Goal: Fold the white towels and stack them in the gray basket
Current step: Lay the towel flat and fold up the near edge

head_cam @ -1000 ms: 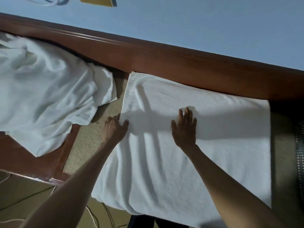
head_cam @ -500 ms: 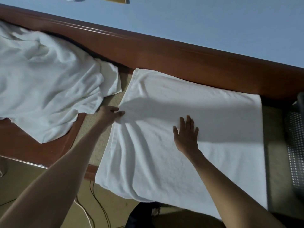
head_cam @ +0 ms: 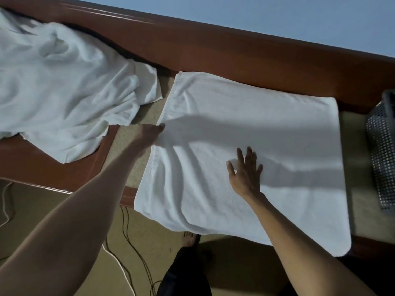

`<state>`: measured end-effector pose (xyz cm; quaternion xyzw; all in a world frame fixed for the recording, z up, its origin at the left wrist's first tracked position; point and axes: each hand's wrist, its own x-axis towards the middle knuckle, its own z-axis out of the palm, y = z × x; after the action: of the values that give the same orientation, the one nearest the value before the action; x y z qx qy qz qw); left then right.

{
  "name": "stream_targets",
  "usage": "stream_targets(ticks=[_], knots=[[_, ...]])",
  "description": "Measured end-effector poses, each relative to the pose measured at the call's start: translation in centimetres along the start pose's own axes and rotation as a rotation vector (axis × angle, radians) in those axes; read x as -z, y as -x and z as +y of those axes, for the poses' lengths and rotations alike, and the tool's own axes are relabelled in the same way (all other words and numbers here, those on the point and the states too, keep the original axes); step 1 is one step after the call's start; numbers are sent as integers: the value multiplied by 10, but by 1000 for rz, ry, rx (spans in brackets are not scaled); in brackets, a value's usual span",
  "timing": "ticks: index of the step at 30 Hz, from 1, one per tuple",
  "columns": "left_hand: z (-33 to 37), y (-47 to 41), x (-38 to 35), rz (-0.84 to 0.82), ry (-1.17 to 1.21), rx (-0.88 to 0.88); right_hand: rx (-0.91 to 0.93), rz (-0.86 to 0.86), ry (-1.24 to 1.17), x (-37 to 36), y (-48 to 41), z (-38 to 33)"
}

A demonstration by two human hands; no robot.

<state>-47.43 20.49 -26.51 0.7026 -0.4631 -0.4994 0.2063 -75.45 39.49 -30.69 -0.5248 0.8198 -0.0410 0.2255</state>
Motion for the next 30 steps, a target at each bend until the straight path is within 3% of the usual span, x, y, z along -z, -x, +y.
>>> stream_targets(ticks=[5, 11, 18, 20, 24, 30], knots=[[-30, 35, 15, -161, -69, 171, -16, 38, 24, -8, -1, -1], [-46, 47, 41, -216, 121, 135, -13, 47, 29, -12, 0, 0], [-64, 63, 67, -592, -258, 213, -12, 30, 32, -10, 0, 0], [-71, 63, 76, -575, -240, 180, -4, 29, 35, -10, 0, 1], [-80, 73, 74, -453, 30, 179, 14, 45, 26, -10, -1, 3], [-91, 89, 78, -568, -183, 96, 3, 51, 17, -8, 0, 2]])
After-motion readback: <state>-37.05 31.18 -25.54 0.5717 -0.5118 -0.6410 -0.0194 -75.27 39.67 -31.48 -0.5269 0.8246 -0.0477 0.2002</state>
